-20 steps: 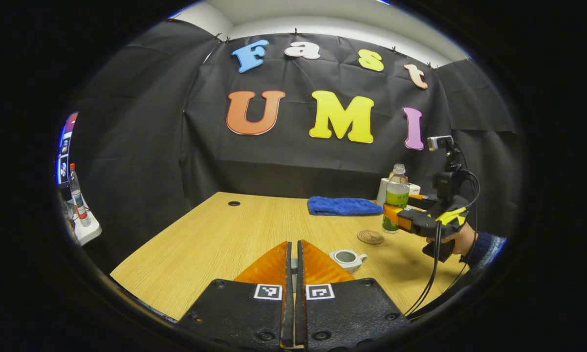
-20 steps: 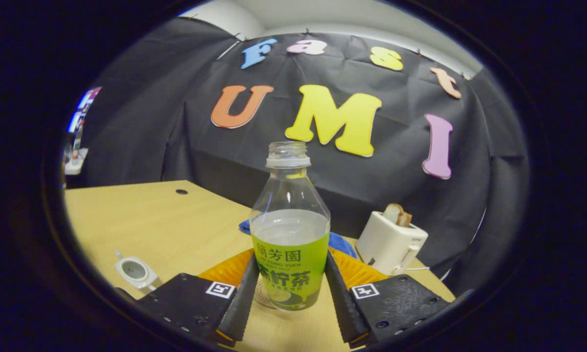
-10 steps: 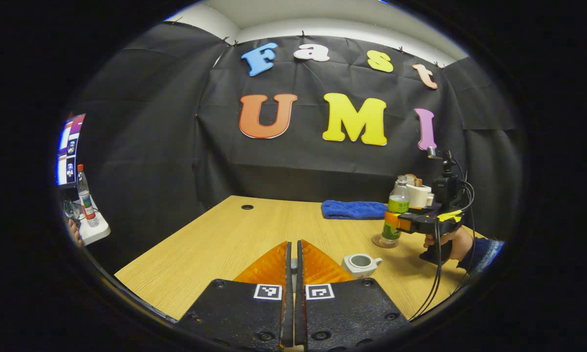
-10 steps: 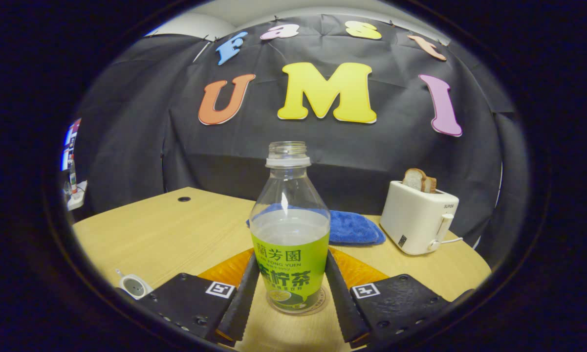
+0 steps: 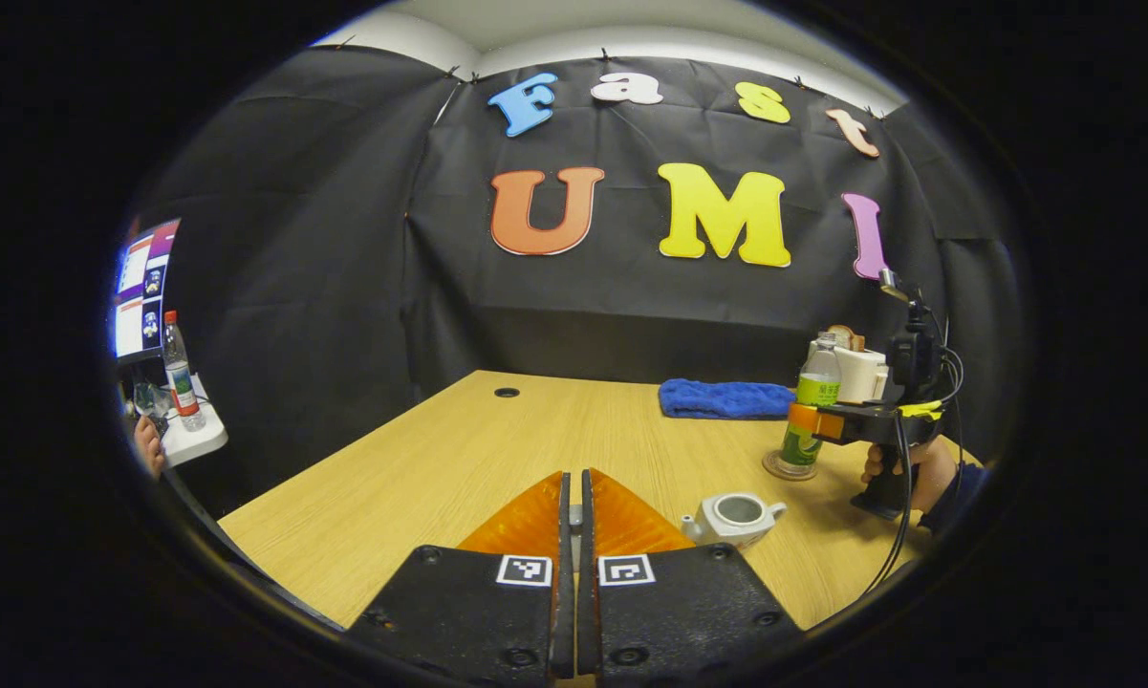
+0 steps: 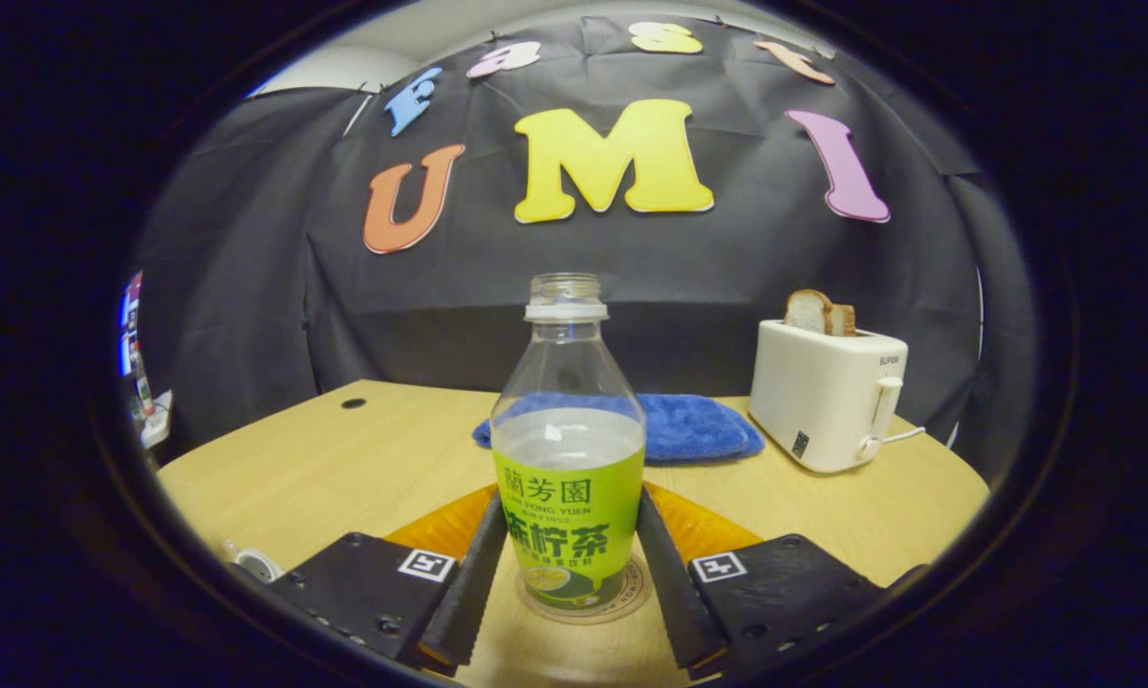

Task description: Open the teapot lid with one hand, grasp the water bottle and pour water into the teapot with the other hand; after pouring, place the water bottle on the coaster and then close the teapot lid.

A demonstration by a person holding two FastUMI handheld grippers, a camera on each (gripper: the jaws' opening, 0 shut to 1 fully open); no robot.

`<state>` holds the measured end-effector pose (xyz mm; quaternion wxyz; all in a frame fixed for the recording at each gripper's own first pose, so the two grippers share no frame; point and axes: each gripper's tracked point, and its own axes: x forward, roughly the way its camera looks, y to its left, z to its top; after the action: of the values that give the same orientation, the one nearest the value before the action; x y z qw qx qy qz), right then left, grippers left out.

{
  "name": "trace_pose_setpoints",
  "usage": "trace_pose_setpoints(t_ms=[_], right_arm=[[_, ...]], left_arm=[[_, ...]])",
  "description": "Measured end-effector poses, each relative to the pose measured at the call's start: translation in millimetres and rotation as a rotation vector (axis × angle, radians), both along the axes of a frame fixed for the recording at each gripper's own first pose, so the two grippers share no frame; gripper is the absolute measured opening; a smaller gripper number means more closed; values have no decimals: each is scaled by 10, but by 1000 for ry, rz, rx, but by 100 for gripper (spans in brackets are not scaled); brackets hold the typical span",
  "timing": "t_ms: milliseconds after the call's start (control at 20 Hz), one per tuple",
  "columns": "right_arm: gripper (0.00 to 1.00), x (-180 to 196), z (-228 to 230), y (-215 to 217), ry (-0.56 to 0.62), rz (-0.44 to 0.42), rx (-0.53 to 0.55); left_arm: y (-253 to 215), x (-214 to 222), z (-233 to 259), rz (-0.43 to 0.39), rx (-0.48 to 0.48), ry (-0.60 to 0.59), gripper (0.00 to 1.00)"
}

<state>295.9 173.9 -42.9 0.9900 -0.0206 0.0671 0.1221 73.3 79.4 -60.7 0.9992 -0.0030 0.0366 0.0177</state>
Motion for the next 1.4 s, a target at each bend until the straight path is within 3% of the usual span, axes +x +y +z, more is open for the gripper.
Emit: trace_pose_setpoints(t_ms=[250,350,550,900,1050,1250,1400], right_arm=[[76,-27,10,15,4,23,12],[87,-81,59,36,0,41,18],[94,-265,232,-17,-28,60,35],[94,-898,612,-583,-178,-3,61],[93,-1229,629,-802,-215,31,55],[94,-1500,565,-1192,-205,17,50],[94,-1710,618,-1420,-261,-17,39]], left_arm=[[-107,-2,117,14,38,-34,4],[-174,-23,219,2,40,-68,4],[-332,89,284,-28,44,-81,4],[-676,450,502,-123,-11,-109,4],[-919,600,491,-194,-60,-107,4],[-1133,696,231,-254,-19,-85,4],[-1268,679,-29,-284,12,-41,4]])
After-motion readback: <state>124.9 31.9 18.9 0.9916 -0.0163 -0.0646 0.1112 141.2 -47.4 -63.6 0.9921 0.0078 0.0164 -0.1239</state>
